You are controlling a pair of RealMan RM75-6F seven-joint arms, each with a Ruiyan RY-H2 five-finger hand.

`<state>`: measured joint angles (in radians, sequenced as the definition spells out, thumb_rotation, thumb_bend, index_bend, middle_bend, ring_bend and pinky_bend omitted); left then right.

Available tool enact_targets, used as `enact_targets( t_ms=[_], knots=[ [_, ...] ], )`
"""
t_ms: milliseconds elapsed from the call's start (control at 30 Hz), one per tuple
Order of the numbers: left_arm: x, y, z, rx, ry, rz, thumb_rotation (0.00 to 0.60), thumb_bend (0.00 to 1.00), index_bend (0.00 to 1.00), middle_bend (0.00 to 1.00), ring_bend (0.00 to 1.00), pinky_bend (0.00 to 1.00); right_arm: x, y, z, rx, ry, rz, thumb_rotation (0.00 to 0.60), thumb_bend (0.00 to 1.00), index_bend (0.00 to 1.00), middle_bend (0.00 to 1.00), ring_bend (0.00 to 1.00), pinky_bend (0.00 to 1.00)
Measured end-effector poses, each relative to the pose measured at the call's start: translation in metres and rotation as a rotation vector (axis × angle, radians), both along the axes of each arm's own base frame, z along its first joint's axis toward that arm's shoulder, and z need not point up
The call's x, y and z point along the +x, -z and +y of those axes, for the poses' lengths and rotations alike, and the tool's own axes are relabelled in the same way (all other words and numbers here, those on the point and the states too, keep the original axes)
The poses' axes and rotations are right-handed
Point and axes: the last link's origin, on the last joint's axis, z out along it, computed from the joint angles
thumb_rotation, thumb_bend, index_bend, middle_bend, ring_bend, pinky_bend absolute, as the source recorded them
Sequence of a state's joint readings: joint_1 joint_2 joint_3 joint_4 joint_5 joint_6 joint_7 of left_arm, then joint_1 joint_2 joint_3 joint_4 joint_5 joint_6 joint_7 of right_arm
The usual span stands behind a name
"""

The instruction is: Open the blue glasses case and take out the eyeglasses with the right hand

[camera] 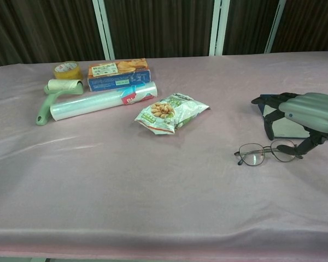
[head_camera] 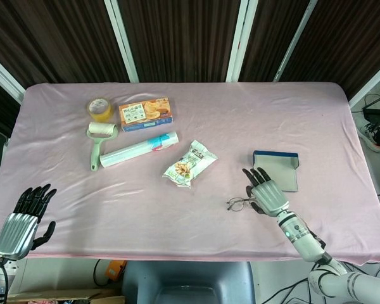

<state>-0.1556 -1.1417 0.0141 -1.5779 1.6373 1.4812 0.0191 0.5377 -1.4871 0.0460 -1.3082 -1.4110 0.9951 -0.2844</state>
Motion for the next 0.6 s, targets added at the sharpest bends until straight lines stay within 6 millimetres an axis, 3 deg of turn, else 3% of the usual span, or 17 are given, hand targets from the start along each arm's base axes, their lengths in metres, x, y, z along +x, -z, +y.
enact_targets(
  t_ms=[400, 600],
  knots=[
    [-0.001, -0.002, 0.000, 0.004, 0.002, -0.004, 0.600, 0.42, 0.00, 0.00, 0.00, 0.00, 0.001, 0.012, -0.002, 0.018, 0.009, 0.015, 0.600, 0.53, 0.63, 0.07, 0.00, 0.00],
    [-0.001, -0.003, -0.001, 0.007, 0.001, -0.009, 0.600, 0.42, 0.00, 0.00, 0.00, 0.00, 0.001, 0.015, -0.002, 0.022, 0.011, 0.017, 0.600, 0.57, 0.69, 0.11, 0.00, 0.00]
  ],
)
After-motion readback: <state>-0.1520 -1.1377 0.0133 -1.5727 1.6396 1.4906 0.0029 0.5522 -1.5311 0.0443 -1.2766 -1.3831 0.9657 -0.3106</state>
